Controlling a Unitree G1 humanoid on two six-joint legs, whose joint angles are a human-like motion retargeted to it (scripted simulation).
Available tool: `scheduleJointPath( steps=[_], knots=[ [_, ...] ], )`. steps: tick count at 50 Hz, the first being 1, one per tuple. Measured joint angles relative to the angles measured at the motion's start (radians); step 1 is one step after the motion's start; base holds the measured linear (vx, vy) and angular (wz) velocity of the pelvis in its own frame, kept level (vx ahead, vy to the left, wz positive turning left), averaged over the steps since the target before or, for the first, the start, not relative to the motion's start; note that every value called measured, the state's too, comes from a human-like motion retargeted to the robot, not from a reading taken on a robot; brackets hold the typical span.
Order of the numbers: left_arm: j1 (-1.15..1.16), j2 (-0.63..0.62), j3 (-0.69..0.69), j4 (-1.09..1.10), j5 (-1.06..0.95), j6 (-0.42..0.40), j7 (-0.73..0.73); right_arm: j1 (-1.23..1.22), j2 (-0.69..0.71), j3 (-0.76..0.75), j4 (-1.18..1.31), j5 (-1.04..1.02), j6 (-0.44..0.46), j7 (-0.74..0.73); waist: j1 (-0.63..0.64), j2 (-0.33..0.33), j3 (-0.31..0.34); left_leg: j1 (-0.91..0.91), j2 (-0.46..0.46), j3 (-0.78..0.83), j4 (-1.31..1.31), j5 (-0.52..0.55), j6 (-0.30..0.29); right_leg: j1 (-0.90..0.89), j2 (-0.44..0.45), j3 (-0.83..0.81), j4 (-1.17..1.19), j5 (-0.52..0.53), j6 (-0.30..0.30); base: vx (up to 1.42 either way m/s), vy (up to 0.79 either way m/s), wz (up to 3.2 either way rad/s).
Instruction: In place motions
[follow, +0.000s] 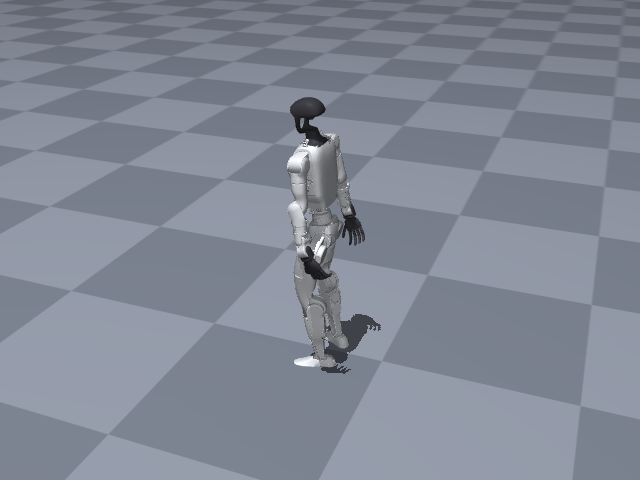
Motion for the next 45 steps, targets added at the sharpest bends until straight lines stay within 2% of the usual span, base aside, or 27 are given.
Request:
scheduleJointPath(
  steps=[2, 3, 4, 5, 7, 12, 15, 20, 26, 30, 32, 35, 37, 40, 42, 45],
  knots=[
    [0.002, -0.010, 0.010, -0.010, -0.014, -0.008, 0.002, 0.001, 0.009, -0.001, -0.010, -0.007, -0.006, 0.005, -0.006, -0.030, 0.036, 0.029, -0.042, -0.047, -0.001, 0.004, 0.009, 0.001, 0.002, 0.063, -0.128, 0.030, 0.027, 0.11, -0.19, 1.56],
    [0.000, -0.016, 0.016, -0.015, -0.020, -0.013, 0.000, 0.001, 0.014, -0.002, -0.010, -0.006, -0.009, 0.007, -0.005, -0.042, 0.059, 0.048, -0.055, -0.068, -0.002, 0.007, 0.011, 0.006, 0.003, 0.081, -0.175, 0.115, 0.017, 0.11, -0.21, 1.38],
    [-0.002, -0.021, 0.024, -0.020, -0.025, -0.018, -0.006, 0.003, 0.019, -0.002, -0.006, -0.002, -0.009, 0.010, 0.003, -0.052, 0.076, 0.062, -0.062, -0.083, 0.000, 0.010, 0.010, 0.017, 0.017, 0.147, -0.194, 0.113, 0.019, 0.12, -0.22, 1.18],
    [-0.004, -0.026, 0.034, -0.026, -0.028, -0.022, -0.014, 0.005, 0.024, -0.001, -0.001, 0.002, -0.007, 0.014, 0.014, -0.061, 0.090, 0.074, -0.066, -0.095, 0.001, 0.014, 0.008, 0.032, 0.037, 0.236, -0.197, 0.068, 0.029, 0.15, -0.24, 1.16],
    [-0.009, -0.039, 0.044, -0.036, -0.039, -0.020, -0.024, 0.017, 0.031, -0.014, 0.017, 0.002, 0.004, 0.033, 0.034, -0.079, 0.095, 0.086, -0.084, -0.115, -0.003, 0.025, 0.005, 0.090, -0.037, -0.076, -0.215, 0.096, 0.049, 0.17, -0.22, 1.18],
    [0.007, -0.085, 0.083, -0.044, -0.133, -0.067, 0.003, 0.034, 0.027, -0.050, 0.046, -0.015, 0.023, 0.020, 0.133, -0.078, 0.062, 0.090, -0.066, -0.115, -0.033, 0.042, -0.027, 0.122, -0.016, -0.119, -0.237, 0.070, 0.047, 0.10, -0.16, 0.43],
    [0.029, -0.084, 0.100, -0.024, -0.164, -0.084, -0.009, 0.028, 0.016, -0.055, 0.051, -0.023, 0.034, -0.011, 0.088, -0.066, 0.040, 0.088, -0.058, -0.158, -0.041, 0.041, -0.043, 0.145, 0.006, -0.171, -0.263, 0.063, 0.040, 0.11, -0.18, 0.80],
    [0.039, -0.050, 0.099, 0.029, -0.147, -0.071, 0.018, 0.005, 0.007, -0.070, 0.038, 0.023, 0.024, 0.007, 0.067, -0.070, 0.020, 0.082, -0.037, -0.159, -0.011, 0.014, -0.042, 0.145, 0.020, -0.159, -0.256, 0.045, 0.038, 0.04, -0.14, 0.11],
    [0.045, -0.043, 0.101, 0.022, -0.140, -0.082, 0.036, -0.004, 0.007, -0.077, 0.018, 0.051, 0.004, -0.013, 0.072, -0.099, 0.005, 0.056, -0.048, -0.157, 0.109, 0.016, 0.006, 0.127, -0.008, -0.102, -0.227, 0.052, 0.044, 0.07, -0.07, -0.42],
    [0.028, -0.057, 0.091, 0.019, -0.163, -0.091, 0.033, -0.003, 0.003, -0.065, 0.012, 0.027, 0.002, -0.016, 0.104, -0.122, 0.012, 0.031, -0.085, -0.211, 0.182, 0.047, 0.062, 0.100, -0.040, -0.024, -0.204, 0.070, 0.049, 0.02, 0.03, -1.15],
    [0.021, -0.065, 0.084, 0.012, -0.160, -0.097, 0.031, 0.000, 0.002, -0.061, 0.014, 0.020, 0.003, -0.019, 0.135, -0.118, 0.018, 0.036, -0.112, -0.308, 0.164, 0.073, 0.037, 0.079, -0.028, 0.049, -0.191, 0.079, 0.047, 0.03, 0.07, -1.87],
    [0.017, -0.077, 0.067, -0.002, -0.156, -0.110, 0.031, 0.004, 0.002, -0.057, 0.014, 0.018, 0.004, -0.019, 0.187, -0.103, 0.035, 0.068, -0.158, -0.497, 0.101, 0.128, -0.033, 0.051, 0.010, 0.180, -0.175, 0.097, 0.041, 0.01, 0.10, -2.26],
    [0.005, -0.080, 0.047, 0.002, -0.160, -0.121, 0.038, -0.004, 0.002, -0.066, 0.011, 0.015, 0.001, -0.016, 0.176, -0.093, 0.029, 0.078, -0.132, -0.437, 0.074, 0.106, -0.048, 0.013, 0.026, 0.246, -0.157, 0.111, 0.036, -0.06, 0.09, -1.70],
    [-0.008, -0.076, 0.032, 0.026, -0.169, -0.131, 0.075, -0.021, 0.006, -0.069, -0.005, 0.012, -0.002, -0.019, 0.077, -0.066, 0.013, 0.103, -0.081, -0.223, 0.017, 0.073, 0.005, -0.039, 0.063, 0.297, -0.142, 0.142, 0.007, -0.18, 0.04, -1.23],
    [-0.021, -0.066, 0.028, 0.045, -0.190, -0.127, 0.098, -0.041, 0.011, -0.054, -0.016, 0.035, -0.012, -0.026, 0.007, -0.036, 0.031, 0.114, -0.058, -0.186, -0.004, 0.077, -0.012, -0.067, 0.108, 0.349, -0.133, 0.143, -0.014, -0.32, -0.01, -1.65],
    [-0.043, -0.034, 0.022, 0.055, -0.193, -0.109, 0.086, -0.070, 0.016, -0.021, -0.023, 0.077, -0.030, -0.016, -0.110, -0.008, 0.075, 0.126, -0.025, -0.098, -0.006, 0.070, -0.002, -0.097, 0.130, 0.361, -0.125, 0.113, -0.027, -0.41, -0.01, -1.96]
  ],
)
